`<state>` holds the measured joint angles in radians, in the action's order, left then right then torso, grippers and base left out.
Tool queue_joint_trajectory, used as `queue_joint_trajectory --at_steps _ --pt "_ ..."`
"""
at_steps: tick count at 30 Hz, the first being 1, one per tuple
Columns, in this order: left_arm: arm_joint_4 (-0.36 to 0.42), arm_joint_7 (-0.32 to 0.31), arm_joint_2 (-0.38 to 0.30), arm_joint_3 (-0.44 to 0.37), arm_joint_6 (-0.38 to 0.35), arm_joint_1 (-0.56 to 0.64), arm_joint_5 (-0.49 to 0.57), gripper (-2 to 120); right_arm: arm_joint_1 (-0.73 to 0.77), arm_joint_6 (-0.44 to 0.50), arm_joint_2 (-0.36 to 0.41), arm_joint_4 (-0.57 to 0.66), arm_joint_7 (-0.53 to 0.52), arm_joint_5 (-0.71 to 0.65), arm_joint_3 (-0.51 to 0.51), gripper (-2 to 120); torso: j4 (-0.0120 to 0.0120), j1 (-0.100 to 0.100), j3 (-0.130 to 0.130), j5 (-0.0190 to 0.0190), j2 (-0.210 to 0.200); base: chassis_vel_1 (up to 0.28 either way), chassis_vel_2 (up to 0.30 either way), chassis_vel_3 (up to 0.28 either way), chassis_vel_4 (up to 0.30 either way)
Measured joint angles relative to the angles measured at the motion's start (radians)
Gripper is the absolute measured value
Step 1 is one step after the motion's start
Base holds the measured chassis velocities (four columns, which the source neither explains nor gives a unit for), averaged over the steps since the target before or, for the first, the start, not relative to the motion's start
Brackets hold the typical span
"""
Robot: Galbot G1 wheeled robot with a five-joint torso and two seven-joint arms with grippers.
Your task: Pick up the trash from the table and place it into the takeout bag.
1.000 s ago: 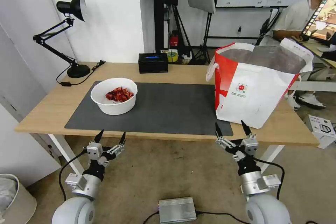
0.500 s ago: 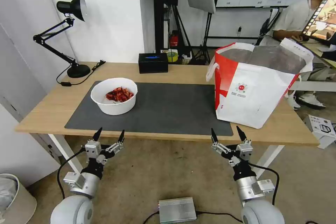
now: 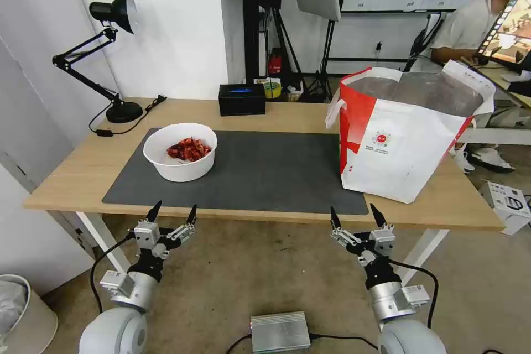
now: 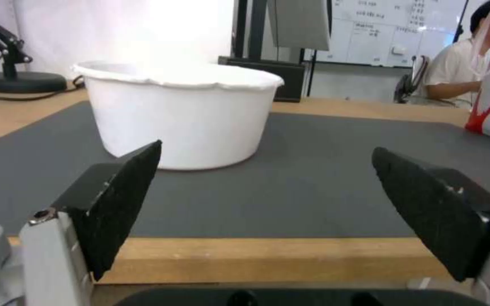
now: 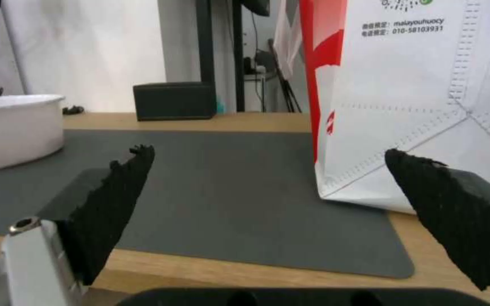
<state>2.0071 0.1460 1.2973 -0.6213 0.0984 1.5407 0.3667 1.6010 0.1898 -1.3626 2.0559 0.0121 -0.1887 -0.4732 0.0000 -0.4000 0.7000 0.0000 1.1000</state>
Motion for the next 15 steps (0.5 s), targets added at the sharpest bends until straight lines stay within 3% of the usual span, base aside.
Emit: queue_joint_trajectory --at_steps 8,12,15 --pt "0.01 -0.001 -0.014 -0.002 -0.014 -0.018 0.015 100 0.0 -0.001 0.0 0.0 0.0 0.001 0.0 100 0.0 0.0 0.0 0.0 0.0 0.0 0.0 0.0 0.0" --pt "0.013 -0.014 -0.04 -0.002 -0.043 -0.057 0.04 100 0.0 -0.001 0.0 0.001 0.0 0.001 0.0 100 0.0 0.0 0.0 0.0 0.0 0.0 0.0 0.0 0.0" --pt "0.026 -0.037 -0.094 -0.013 -0.095 -0.091 0.1 100 0.0 -0.001 0.0 0.001 0.0 0.001 0.0 100 0.0 0.0 0.0 0.0001 0.0 0.0 0.0 0.0 0.0"
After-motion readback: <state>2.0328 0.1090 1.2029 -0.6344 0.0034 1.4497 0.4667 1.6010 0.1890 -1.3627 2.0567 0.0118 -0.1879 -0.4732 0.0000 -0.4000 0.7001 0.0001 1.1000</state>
